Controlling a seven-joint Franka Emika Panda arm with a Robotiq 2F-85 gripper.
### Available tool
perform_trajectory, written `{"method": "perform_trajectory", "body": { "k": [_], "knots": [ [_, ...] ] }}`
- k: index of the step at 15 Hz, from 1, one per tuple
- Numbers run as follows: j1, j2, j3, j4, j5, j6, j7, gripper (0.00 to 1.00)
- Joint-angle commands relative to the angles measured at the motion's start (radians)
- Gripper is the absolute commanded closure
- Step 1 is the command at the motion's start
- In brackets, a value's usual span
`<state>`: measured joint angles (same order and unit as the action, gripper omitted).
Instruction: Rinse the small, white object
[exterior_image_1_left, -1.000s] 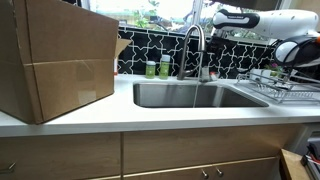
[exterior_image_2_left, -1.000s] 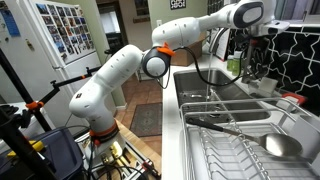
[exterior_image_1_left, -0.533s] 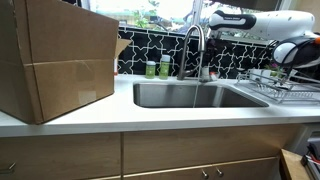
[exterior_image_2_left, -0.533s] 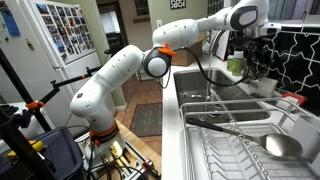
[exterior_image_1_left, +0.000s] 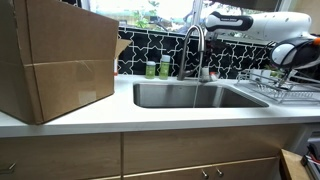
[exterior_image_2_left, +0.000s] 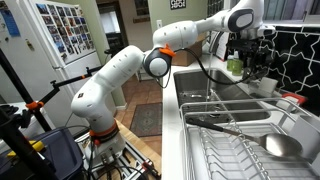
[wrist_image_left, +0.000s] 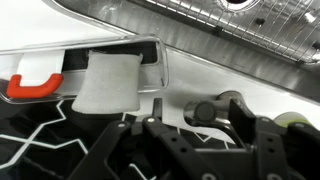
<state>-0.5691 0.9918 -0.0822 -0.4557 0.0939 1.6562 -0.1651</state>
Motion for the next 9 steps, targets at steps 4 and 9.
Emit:
{"method": "perform_trajectory", "body": {
  "k": [4, 9],
  "knots": [
    [0.001, 0.022, 0.022, 0.023, -0.002, 0.011, -0.045, 0.85],
    [0.005, 0.02, 0.031, 0.015, 0.009, 0.044, -0.025, 0.94]
  ]
}}
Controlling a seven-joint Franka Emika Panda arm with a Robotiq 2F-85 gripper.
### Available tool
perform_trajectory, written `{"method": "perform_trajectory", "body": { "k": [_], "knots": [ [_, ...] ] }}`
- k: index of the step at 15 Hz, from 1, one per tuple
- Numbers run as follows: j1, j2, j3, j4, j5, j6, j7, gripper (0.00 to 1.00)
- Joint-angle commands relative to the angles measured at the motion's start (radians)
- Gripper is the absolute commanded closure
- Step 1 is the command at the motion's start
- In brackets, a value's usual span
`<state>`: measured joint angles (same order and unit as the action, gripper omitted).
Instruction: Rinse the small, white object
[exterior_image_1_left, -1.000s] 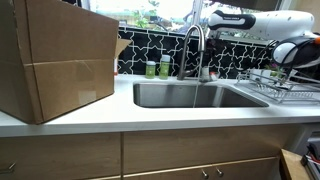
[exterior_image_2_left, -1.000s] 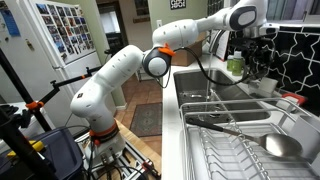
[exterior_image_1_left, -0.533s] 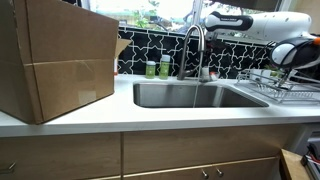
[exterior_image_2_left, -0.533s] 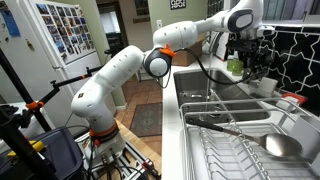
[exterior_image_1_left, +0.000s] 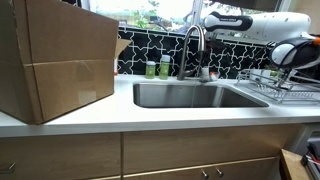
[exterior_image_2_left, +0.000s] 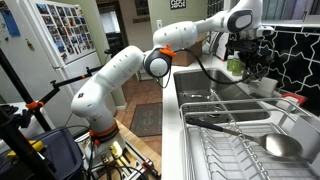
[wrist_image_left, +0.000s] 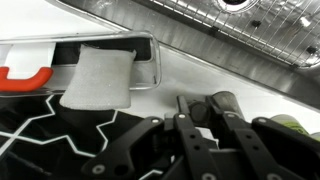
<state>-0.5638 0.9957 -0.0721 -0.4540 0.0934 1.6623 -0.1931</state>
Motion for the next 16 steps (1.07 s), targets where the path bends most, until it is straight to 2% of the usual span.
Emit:
{"method": "perform_trajectory", "body": {
  "k": [1, 9, 16],
  "knots": [
    [-0.001, 0.017, 0.024, 0.013, 0.014, 0.04, 0.006, 0.94],
    [0.007, 0.005, 0.033, 0.004, 0.023, 0.051, 0.027, 0.94],
    [0.011, 0.007, 0.059, 0.002, 0.049, 0.108, 0.093, 0.94]
  ]
}}
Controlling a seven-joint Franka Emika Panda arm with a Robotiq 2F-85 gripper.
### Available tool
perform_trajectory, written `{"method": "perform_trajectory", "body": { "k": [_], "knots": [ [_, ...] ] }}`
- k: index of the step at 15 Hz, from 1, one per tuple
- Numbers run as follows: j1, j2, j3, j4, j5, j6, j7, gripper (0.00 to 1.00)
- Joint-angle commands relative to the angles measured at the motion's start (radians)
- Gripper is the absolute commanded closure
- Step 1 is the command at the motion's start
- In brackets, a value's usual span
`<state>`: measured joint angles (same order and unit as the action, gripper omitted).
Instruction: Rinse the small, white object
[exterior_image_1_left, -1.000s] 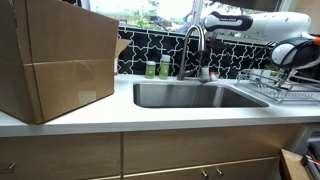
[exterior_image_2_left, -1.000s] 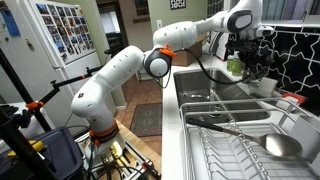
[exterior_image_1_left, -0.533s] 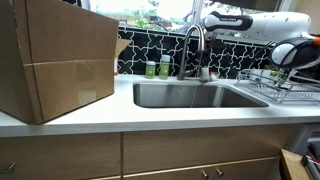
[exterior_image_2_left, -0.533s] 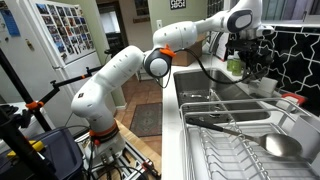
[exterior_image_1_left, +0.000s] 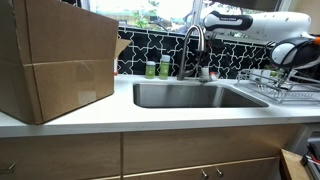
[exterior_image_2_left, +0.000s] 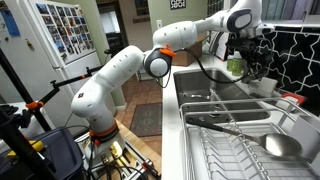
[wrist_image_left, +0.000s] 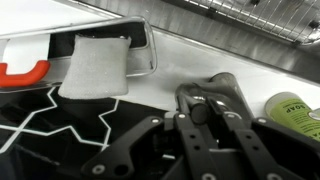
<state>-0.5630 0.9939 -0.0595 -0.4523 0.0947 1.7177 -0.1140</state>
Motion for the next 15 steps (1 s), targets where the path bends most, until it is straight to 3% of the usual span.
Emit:
{"method": "perform_trajectory", "body": {
  "k": [1, 15],
  "knots": [
    [0.011, 0.007, 0.049, -0.002, 0.048, 0.047, 0.012, 0.94],
    [0.01, 0.021, 0.074, 0.006, 0.07, 0.093, 0.038, 0.94]
  ]
}}
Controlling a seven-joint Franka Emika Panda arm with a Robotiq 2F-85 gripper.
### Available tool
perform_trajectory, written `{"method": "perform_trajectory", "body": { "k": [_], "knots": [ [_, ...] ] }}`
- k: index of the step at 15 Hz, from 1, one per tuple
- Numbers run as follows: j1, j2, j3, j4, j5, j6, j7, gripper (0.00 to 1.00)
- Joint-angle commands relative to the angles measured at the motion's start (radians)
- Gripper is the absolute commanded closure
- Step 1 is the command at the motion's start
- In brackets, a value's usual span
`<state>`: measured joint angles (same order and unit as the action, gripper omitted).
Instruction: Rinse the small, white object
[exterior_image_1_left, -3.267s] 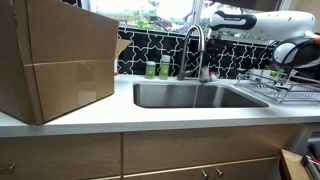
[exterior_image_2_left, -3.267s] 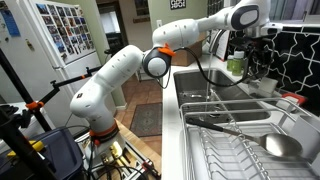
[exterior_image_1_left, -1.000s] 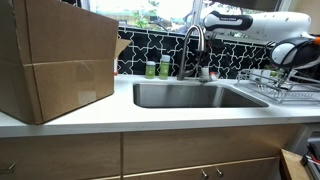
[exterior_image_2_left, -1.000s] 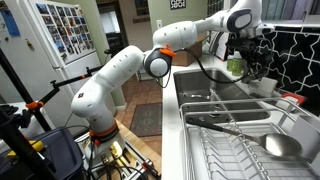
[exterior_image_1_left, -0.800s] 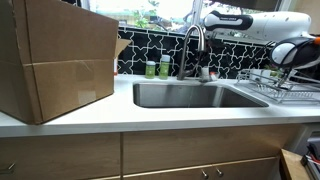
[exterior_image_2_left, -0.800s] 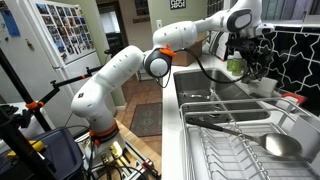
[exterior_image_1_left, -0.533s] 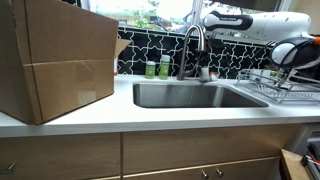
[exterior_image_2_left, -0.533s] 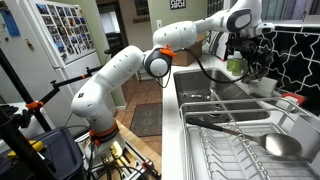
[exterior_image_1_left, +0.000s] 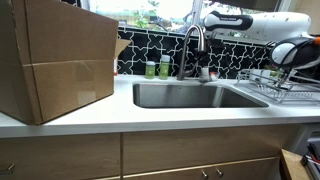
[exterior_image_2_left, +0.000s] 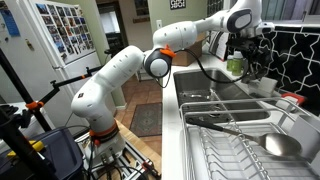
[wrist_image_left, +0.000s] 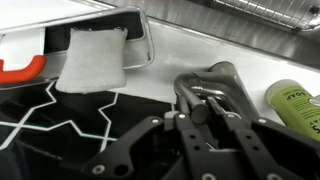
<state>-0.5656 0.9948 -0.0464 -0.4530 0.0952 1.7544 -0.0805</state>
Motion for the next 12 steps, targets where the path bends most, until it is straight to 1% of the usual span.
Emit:
{"method": "perform_trajectory", "body": {
  "k": [1, 2, 3, 4, 7, 10, 11, 12],
  "knots": [
    [0.013, 0.02, 0.061, 0.006, 0.07, 0.055, 0.005, 0.94],
    [0.014, 0.02, 0.061, 0.005, 0.069, 0.054, 0.006, 0.94],
    [0.014, 0.019, 0.058, 0.005, 0.065, 0.051, 0.007, 0.52],
    [0.014, 0.012, 0.054, 0.002, 0.06, 0.04, -0.006, 0.51],
    [0.012, -0.009, 0.04, 0.002, 0.045, -0.009, 0.013, 0.31],
    [0.003, -0.046, 0.022, -0.017, 0.031, -0.044, 0.037, 0.07],
    [0.001, -0.056, 0.016, -0.02, 0.028, -0.053, 0.052, 0.02],
    [-0.003, -0.067, 0.011, -0.02, 0.024, -0.064, 0.062, 0.0]
  ]
}}
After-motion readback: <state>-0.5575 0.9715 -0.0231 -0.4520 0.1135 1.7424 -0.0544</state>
